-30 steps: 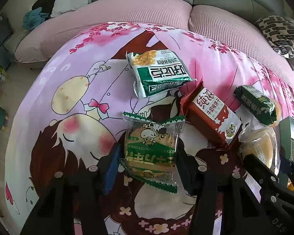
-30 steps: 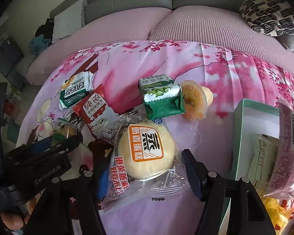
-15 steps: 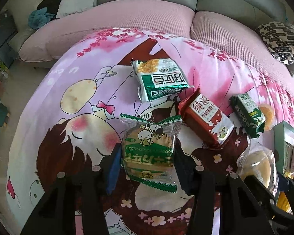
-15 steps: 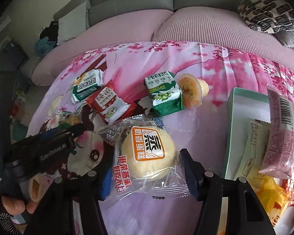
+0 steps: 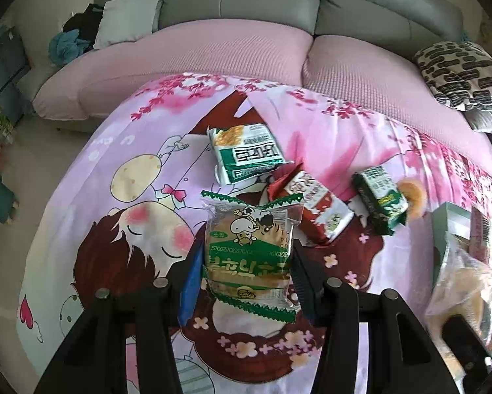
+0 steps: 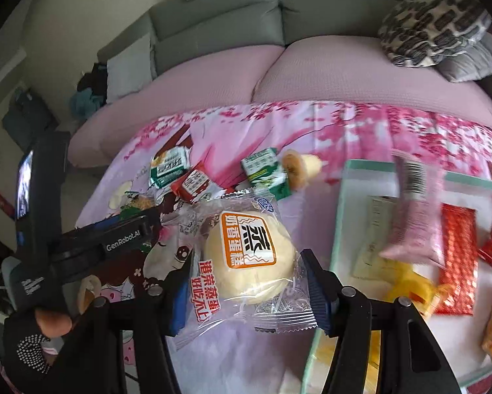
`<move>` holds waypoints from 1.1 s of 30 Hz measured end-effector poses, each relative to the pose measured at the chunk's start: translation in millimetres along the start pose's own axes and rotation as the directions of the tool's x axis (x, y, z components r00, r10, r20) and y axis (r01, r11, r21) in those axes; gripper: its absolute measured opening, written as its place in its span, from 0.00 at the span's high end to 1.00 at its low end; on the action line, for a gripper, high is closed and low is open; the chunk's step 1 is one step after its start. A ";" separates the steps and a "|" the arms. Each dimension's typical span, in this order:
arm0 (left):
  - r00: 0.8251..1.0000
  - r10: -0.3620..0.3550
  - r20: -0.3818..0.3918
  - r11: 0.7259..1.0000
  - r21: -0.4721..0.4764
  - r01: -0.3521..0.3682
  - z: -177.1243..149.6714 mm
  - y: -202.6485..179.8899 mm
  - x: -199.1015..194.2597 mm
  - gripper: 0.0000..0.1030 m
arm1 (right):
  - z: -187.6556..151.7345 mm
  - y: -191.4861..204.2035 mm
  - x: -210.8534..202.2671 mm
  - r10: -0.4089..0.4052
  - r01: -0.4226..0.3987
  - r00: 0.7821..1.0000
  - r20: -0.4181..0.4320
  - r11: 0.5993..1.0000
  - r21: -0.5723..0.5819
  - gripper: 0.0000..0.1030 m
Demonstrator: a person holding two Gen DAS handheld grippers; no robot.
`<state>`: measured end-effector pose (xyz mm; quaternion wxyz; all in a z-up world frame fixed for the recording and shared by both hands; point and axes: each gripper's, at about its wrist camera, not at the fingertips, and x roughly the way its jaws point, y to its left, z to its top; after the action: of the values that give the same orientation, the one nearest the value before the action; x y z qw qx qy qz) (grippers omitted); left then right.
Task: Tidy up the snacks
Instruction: 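Lift both packs and carry them over the tray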
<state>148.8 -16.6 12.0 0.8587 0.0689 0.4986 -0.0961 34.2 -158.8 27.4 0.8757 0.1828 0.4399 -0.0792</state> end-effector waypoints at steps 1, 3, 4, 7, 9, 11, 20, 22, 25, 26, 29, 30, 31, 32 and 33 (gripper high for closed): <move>1.000 0.000 0.003 1.000 0.003 0.000 -0.3 -1.9 -1.9 0.49 | -1.0 -3.1 -5.3 -0.002 0.002 1.000 0.008 1.000 0.008 0.40; 1.000 -0.004 0.011 1.000 0.012 0.004 -0.7 -6.8 -6.7 0.49 | -2.1 -11.8 -16.4 -0.004 0.003 1.000 0.029 1.000 0.026 0.40; 1.000 -0.006 0.015 1.000 0.014 0.006 -1.1 -8.6 -9.1 0.49 | -2.1 -16.0 -20.6 -0.004 0.002 0.999 0.038 0.999 0.036 0.40; 1.000 -0.013 0.029 1.000 0.017 0.012 -1.6 -14.7 -15.5 0.49 | 0.4 -30.1 -31.6 -0.013 0.008 0.997 0.072 0.997 0.070 0.40; 0.999 -0.012 0.033 1.000 0.009 0.012 -1.7 -18.9 -18.3 0.49 | 1.7 -39.3 -39.1 -0.025 0.017 0.996 0.090 0.996 0.092 0.40; 0.999 -0.006 0.034 1.000 0.006 0.006 -2.6 -22.3 -20.1 0.49 | 2.4 -49.8 -47.7 -0.035 0.023 0.993 0.111 0.993 0.115 0.40; 0.998 -0.012 0.069 1.000 0.027 0.011 -10.8 -49.3 -42.7 0.49 | 1.4 -100.9 -80.7 -0.103 0.059 0.978 0.180 0.970 0.238 0.40; 0.997 -0.018 0.080 0.999 0.047 0.014 -13.0 -58.9 -48.8 0.49 | 0.1 -111.8 -87.4 -0.119 0.067 0.975 0.188 0.963 0.259 0.40; 0.996 -0.043 0.084 0.996 0.076 0.036 -16.7 -74.0 -56.1 0.49 | -2.1 -129.6 -96.7 -0.151 0.089 0.969 0.197 0.952 0.294 0.40; 0.995 -0.050 0.084 0.996 0.083 0.043 -17.3 -78.8 -58.0 0.49 | -3.3 -137.5 -100.1 -0.161 0.094 0.967 0.200 0.946 0.310 0.40; 0.993 -0.068 0.094 0.993 0.106 0.058 -19.3 -95.2 -65.4 0.49 | -5.4 -156.3 -106.6 -0.183 0.106 0.963 0.199 0.933 0.345 0.40; 0.993 -0.068 0.096 0.991 0.120 0.056 -19.9 -102.2 -67.7 0.49 | -5.5 -160.5 -107.3 -0.188 0.110 0.962 0.197 0.930 0.351 0.40; 0.993 -0.069 0.096 0.990 0.129 0.056 -20.2 -106.6 -69.1 0.49 | -5.8 -164.4 -107.4 -0.190 0.110 0.962 0.196 0.927 0.359 0.40; 0.993 -0.074 0.094 0.988 0.144 0.060 -20.9 -113.4 -70.9 0.49 | -7.0 -169.4 -107.5 -0.188 0.104 0.963 0.195 0.922 0.374 0.40; 0.993 -0.079 0.088 0.986 0.152 0.065 -21.5 -117.9 -72.0 0.49 | -8.0 -172.1 -107.7 -0.183 0.097 0.964 0.195 0.918 0.384 0.40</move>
<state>68.2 -119.7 61.4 0.8696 0.1102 0.4514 -0.1672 -87.9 -316.6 65.9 0.8617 0.3026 0.3261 -0.2440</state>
